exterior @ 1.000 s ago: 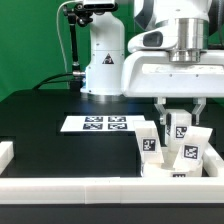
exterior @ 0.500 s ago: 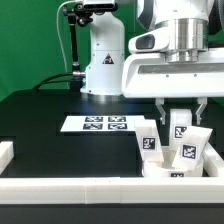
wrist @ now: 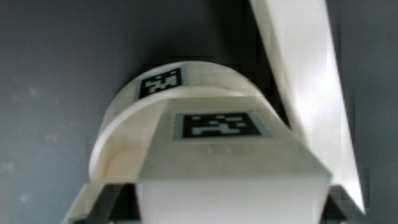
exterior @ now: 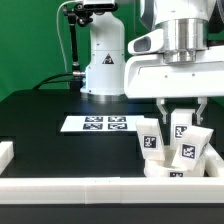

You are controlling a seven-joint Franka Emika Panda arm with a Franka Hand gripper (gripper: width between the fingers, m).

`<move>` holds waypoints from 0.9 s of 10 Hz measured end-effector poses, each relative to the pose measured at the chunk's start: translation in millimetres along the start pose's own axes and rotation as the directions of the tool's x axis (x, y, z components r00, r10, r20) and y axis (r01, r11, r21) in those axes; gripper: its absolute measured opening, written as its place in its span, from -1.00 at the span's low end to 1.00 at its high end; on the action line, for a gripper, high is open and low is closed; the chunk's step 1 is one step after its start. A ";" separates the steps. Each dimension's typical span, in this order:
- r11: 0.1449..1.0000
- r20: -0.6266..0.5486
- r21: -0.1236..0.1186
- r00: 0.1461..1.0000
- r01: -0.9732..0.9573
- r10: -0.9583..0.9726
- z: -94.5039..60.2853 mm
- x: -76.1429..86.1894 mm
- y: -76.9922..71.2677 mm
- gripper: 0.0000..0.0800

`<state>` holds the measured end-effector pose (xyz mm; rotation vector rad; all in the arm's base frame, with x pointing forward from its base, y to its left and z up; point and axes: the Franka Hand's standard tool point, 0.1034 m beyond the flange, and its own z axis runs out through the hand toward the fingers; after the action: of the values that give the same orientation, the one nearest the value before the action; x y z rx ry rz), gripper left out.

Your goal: Assemble stool

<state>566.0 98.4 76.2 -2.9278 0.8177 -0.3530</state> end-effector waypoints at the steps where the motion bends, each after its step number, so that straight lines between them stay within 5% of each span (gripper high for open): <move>1: 0.994 0.004 0.006 0.994 -0.111 0.111 -0.1 -1.2 -0.7 -0.14; 3: 0.943 0.019 0.016 0.944 -0.331 0.331 -0.3 -6.3 -4.8 -0.14; 9: 0.536 0.078 0.005 0.535 -0.844 0.841 2.3 -11.0 -1.7 -0.14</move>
Offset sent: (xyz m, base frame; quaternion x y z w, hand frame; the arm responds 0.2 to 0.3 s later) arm -0.0088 0.0083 -0.0061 -0.0156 -0.0191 0.2962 0.9548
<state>558.3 105.6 72.1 -2.0792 2.0164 -0.1621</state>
